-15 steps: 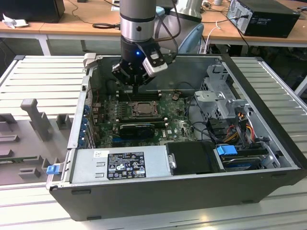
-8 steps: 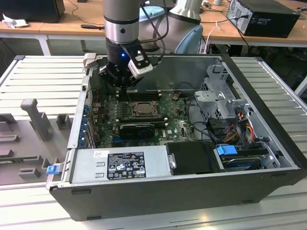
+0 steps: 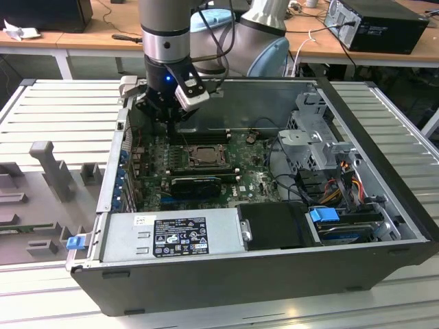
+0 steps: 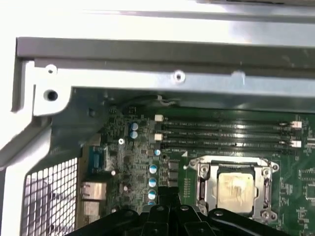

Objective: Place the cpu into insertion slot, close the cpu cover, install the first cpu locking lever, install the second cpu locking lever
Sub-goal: 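Install the first cpu locking lever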

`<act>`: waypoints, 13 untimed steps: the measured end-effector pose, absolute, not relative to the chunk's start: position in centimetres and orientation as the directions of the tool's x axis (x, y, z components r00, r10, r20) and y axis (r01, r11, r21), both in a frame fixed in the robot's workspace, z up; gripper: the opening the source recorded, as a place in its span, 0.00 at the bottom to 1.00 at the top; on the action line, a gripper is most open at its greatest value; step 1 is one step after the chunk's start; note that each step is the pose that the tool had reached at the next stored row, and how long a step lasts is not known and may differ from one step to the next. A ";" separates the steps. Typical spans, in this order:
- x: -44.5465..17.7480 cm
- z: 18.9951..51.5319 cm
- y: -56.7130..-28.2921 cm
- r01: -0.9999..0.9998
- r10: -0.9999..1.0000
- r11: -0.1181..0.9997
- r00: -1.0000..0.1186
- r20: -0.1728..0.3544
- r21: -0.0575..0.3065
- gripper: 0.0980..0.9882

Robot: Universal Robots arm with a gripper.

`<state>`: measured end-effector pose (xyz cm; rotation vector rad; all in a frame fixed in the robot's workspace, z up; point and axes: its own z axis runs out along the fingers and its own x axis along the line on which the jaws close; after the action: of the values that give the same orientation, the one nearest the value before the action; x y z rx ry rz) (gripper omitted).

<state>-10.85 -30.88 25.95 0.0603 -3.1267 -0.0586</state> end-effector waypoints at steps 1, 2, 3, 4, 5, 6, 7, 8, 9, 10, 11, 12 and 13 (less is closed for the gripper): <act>-10.9 25.9 -30.6 -0.039 -0.039 0.998 -0.999 0.013 0.039 0.01; -10.9 25.9 -30.4 -0.039 -0.039 0.998 -0.999 0.013 0.039 0.01; -10.9 25.8 -30.0 -0.039 -0.039 0.998 -0.999 0.013 0.040 0.01; -10.9 25.8 -29.9 -0.039 -0.040 0.998 -0.999 0.013 0.040 0.01; -10.9 25.8 -29.6 -0.039 -0.040 0.998 -0.999 0.013 0.041 0.01; -10.9 25.8 -29.3 -0.040 -0.040 0.998 -0.999 0.013 0.041 0.01; -11.0 25.8 -29.1 -0.039 -0.040 0.998 -0.999 0.013 0.041 0.01; -11.0 25.8 -29.0 -0.039 -0.040 0.998 -0.999 0.012 0.041 0.01; -10.9 25.8 -28.9 -0.040 -0.040 0.998 -0.999 0.012 0.041 0.01; -10.7 25.7 -28.8 -0.040 -0.040 0.998 -0.999 0.012 0.041 0.01; -10.5 25.7 -28.7 -0.040 -0.040 0.998 -0.999 0.012 0.041 0.01; -10.3 25.7 -28.6 -0.040 -0.040 0.998 -0.999 0.012 0.041 0.01; -10.1 25.6 -28.6 -0.040 -0.040 0.998 -0.999 0.012 0.041 0.01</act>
<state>-10.06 -28.60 25.61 0.0623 -3.1271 -0.0630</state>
